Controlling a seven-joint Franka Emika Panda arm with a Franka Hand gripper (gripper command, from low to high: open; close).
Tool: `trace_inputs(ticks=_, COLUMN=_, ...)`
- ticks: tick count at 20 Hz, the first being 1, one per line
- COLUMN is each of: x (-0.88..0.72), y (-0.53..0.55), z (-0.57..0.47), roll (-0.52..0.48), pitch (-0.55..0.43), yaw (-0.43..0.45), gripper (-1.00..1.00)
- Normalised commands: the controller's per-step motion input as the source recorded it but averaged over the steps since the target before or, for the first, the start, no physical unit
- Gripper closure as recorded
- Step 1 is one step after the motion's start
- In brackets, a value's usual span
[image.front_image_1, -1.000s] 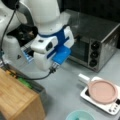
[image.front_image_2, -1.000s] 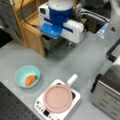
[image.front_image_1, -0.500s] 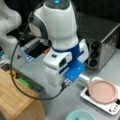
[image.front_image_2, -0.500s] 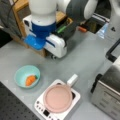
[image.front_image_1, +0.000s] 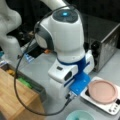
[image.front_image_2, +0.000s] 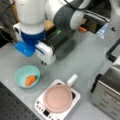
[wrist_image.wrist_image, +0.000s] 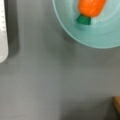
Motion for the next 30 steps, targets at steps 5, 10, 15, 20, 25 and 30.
trace_inputs(ticks=5, x=0.43, y=-0.24, z=-0.05, roll=0.013, pitch=0.143, yaw=0.091, gripper=-1.00)
trace_inputs(ticks=10, x=0.45, y=-0.21, z=0.02, roll=0.013, pitch=0.142, yaw=0.109, gripper=-1.00)
trace_inputs(ticks=15, x=0.40, y=-0.14, z=0.05, roll=0.021, pitch=0.147, yaw=0.095, gripper=-1.00)
trace_inputs(ticks=20, x=0.38, y=-0.09, z=-0.05, roll=0.056, pitch=0.143, yaw=0.084, gripper=-1.00)
trace_inputs(ticks=25, x=0.42, y=-0.12, z=-0.07, roll=0.071, pitch=0.152, yaw=0.084, gripper=-1.00)
trace_inputs(ticks=30, x=0.39, y=-0.14, z=0.03, roll=0.095, pitch=0.154, yaw=0.089, gripper=-1.00)
